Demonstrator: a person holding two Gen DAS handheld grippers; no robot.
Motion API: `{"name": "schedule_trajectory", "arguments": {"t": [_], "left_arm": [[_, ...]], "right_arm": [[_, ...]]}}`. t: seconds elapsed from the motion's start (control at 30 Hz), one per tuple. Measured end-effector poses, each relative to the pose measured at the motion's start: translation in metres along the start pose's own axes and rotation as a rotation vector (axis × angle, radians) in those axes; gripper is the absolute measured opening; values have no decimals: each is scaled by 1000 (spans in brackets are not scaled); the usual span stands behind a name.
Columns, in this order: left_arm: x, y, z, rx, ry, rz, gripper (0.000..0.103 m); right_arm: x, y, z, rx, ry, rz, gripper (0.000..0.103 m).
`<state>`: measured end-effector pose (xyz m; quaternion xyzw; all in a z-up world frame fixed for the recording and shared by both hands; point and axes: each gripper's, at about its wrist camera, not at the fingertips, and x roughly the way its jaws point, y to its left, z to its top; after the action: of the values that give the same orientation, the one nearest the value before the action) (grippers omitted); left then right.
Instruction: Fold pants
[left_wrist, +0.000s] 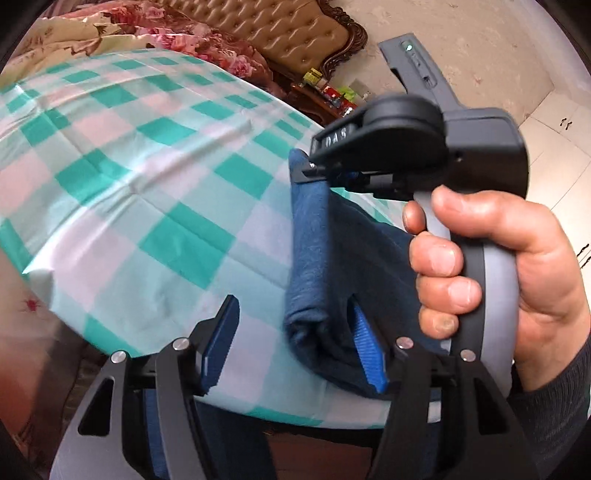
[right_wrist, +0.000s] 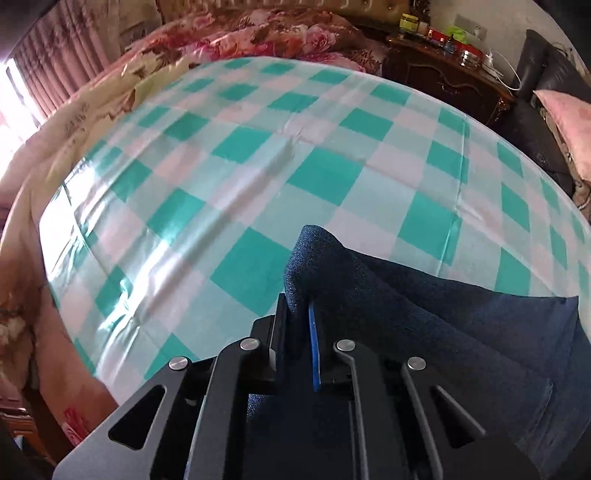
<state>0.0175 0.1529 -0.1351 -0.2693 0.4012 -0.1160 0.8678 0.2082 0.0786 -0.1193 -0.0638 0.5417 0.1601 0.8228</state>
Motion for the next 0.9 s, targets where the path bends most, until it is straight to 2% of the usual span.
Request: {"name": "schedule_trajectory", "arguments": {"t": [0.03, 0.07, 0.1, 0.17, 0.33, 0.43, 0.5, 0.57, 0.63, 0.7, 0.77, 0.8, 0.9], "left_arm": [[2, -6, 1, 15, 2, 7, 55], [4, -12, 2, 25, 7, 13, 27], [5, -20, 4, 41, 9, 40, 14], [-5, -37, 6, 88, -33, 69, 12], [-40, -124, 13, 336, -175, 181, 11], [-57, -202, 10, 524, -270, 185, 11], [-62, -253, 0, 634, -321, 166, 11], [-57, -321, -21, 767, -378, 117, 11], [-48, -367, -47, 862, -401, 72, 11], [-23, -422, -93, 981, -392, 13, 11], [5, -453, -134, 1061, -359, -22, 11], [27, -468, -164, 1111, -324, -33, 11], [84, -481, -228, 1212, -229, -10, 11]], "right_arm": [[-2, -1, 1, 8, -3, 10, 10], [-6, -4, 2, 22, -7, 27, 10], [-10, -7, 4, 32, -15, 39, 10], [-24, -19, 8, 65, -37, 88, 10], [-99, -69, 16, 137, -150, 237, 10], [-164, -134, 13, 220, -237, 342, 10], [-212, -188, -2, 270, -308, 372, 10], [-248, -238, -22, 312, -360, 368, 10], [-278, -299, -55, 368, -397, 350, 10], [-293, -362, -96, 441, -403, 312, 10], [-289, -415, -141, 494, -389, 260, 10], [-282, -433, -157, 513, -377, 253, 10], [-230, -486, -212, 592, -280, 213, 10]]}}
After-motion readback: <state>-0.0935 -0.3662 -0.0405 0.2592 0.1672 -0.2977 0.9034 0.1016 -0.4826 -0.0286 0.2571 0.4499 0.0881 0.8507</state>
